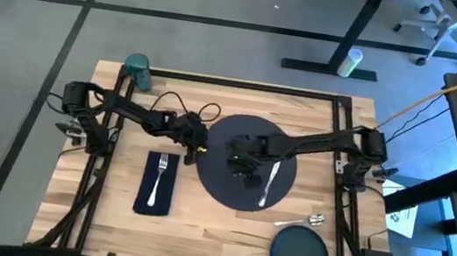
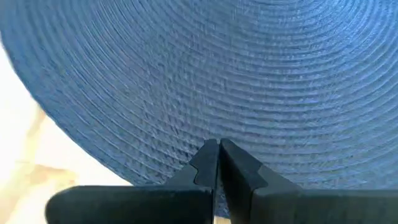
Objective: Set table place
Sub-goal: Move the black tablemat to the center
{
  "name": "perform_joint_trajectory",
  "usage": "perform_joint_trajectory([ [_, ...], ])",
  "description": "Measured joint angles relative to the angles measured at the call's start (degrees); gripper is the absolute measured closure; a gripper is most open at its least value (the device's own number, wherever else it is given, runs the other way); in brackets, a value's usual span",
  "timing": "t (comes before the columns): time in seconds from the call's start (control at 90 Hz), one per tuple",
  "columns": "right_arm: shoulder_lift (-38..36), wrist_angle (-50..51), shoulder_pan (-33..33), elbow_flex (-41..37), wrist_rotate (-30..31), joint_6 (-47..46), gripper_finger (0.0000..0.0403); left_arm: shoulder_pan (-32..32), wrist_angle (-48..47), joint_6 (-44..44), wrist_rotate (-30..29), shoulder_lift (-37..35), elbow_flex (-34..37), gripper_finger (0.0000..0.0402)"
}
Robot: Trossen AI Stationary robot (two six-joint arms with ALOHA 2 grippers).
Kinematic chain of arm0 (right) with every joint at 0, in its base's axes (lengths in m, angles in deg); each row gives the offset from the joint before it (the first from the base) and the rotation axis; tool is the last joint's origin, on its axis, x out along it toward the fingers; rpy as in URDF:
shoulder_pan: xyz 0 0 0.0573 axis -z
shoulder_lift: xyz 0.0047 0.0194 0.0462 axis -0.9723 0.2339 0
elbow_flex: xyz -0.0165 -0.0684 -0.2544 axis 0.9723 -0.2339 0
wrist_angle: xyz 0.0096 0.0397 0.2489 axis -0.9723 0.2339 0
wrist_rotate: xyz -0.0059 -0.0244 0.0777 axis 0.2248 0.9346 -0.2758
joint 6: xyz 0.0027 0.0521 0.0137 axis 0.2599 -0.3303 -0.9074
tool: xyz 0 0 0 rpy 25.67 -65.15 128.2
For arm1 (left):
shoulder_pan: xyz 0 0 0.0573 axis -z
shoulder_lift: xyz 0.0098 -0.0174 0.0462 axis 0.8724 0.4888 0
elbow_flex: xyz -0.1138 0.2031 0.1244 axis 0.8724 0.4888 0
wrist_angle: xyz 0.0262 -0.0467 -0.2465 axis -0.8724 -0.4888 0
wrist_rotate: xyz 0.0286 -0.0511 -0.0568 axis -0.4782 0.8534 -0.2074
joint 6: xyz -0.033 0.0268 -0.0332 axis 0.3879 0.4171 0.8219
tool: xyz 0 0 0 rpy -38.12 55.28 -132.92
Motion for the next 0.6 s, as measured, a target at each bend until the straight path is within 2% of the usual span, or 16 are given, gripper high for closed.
perform_joint_trajectory([
  [0.178, -2.78, 6.21, 0.2, -0.58, 5.78, -4.0, 0.0403, 2.52, -0.13, 2.26, -0.48, 0.89, -0.04, 0.0401],
  [0.6, -10.24, 7.46, 0.13, -5.94, 7.67, -8.33, 0.0403, 11.54, -3.74, 12.91, -2.62, 0.0, 1.35, 0.0401],
])
